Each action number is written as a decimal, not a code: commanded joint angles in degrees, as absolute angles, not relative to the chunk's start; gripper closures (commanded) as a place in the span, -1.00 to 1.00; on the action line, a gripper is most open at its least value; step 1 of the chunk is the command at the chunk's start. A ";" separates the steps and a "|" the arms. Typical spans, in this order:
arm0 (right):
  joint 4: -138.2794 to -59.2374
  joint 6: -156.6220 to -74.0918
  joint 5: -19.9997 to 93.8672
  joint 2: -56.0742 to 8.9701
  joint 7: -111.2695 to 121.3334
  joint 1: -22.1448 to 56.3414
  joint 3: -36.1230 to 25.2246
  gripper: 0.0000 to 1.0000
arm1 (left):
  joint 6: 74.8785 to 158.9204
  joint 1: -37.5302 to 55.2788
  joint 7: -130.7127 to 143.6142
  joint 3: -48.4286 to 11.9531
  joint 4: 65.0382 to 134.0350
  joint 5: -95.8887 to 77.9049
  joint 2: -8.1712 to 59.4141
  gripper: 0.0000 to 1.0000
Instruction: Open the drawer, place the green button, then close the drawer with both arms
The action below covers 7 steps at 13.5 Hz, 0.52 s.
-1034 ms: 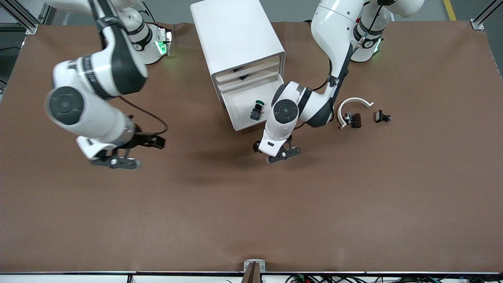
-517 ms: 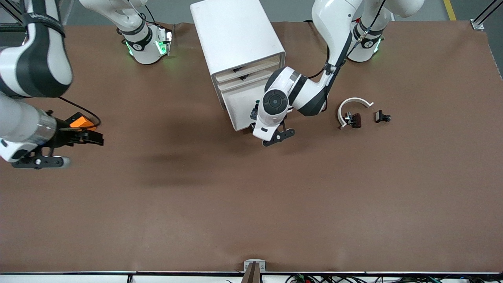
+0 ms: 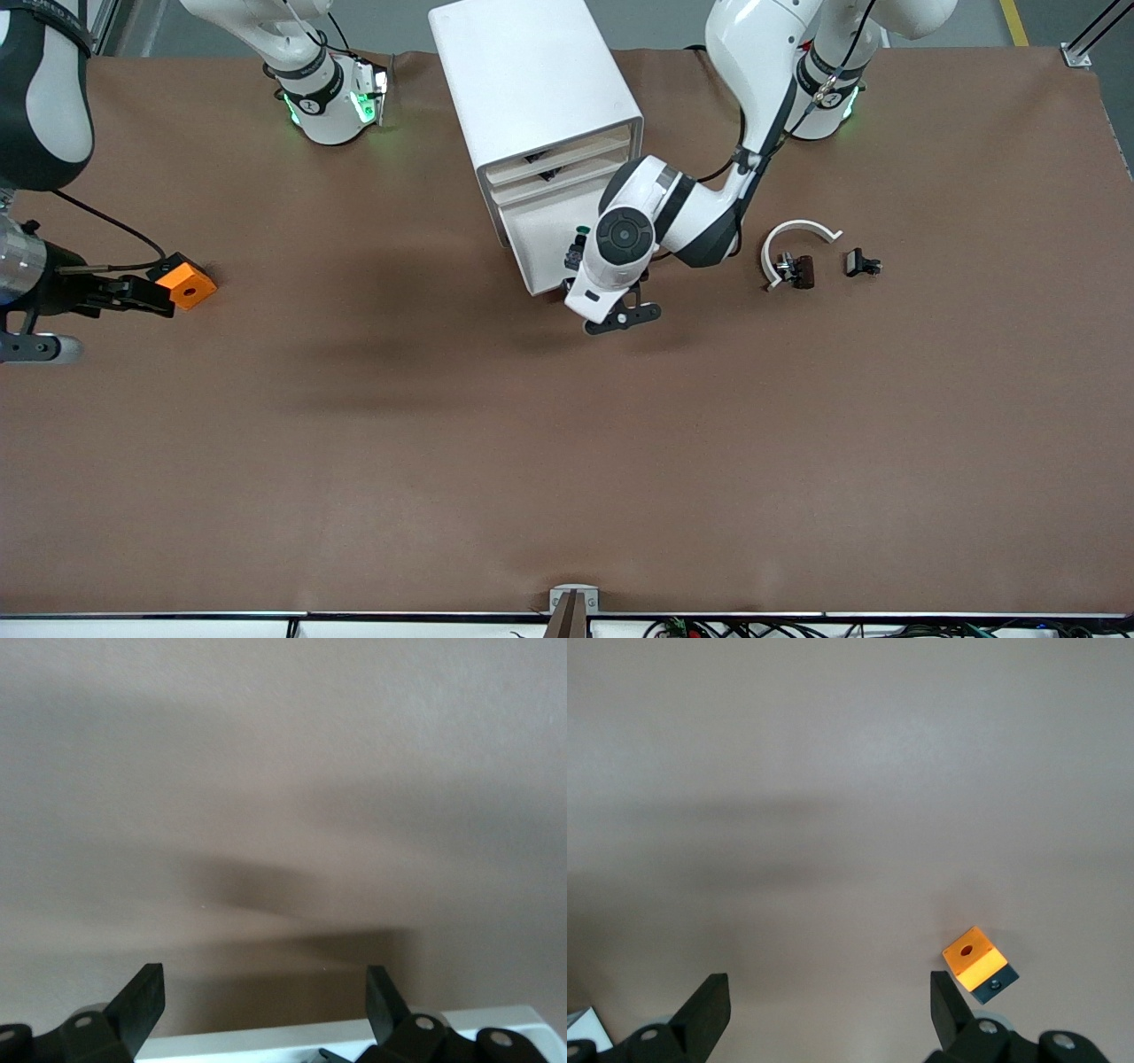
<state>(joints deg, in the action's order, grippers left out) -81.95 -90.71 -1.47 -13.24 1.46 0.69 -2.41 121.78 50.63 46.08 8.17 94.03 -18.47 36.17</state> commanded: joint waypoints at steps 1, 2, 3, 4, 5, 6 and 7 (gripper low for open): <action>-79.28 -89.47 -2.37 -13.36 1.58 -1.49 -1.14 -1.00 | 123.22 50.80 44.91 6.69 93.16 -17.93 37.62 -1.00; -78.84 -89.39 -2.46 -13.27 1.67 -1.49 -1.14 -1.00 | 123.22 50.71 45.26 6.16 93.34 -18.19 37.62 -1.00; -78.84 -88.51 -1.85 -12.84 1.84 -1.67 -1.23 -1.00 | 123.22 50.63 45.35 5.37 93.34 -18.37 37.62 -1.00; -78.84 -86.24 -1.50 -12.57 1.67 -1.93 -1.14 -1.00 | 123.22 50.63 45.61 4.49 93.34 -18.46 37.53 -1.00; -78.84 -85.87 -0.80 -11.52 2.02 -2.02 -0.97 -1.00 | 123.22 50.63 45.96 3.35 93.34 -18.46 37.53 -1.00; -78.84 -85.61 1.04 -10.82 2.02 -1.93 -0.97 -1.00 | 123.22 50.63 46.14 2.30 93.34 -18.81 37.53 -1.00; -79.45 -85.43 0.88 -9.77 2.11 -1.85 -0.97 -1.00 | 123.22 50.63 46.06 1.59 93.43 -20.64 37.53 -1.00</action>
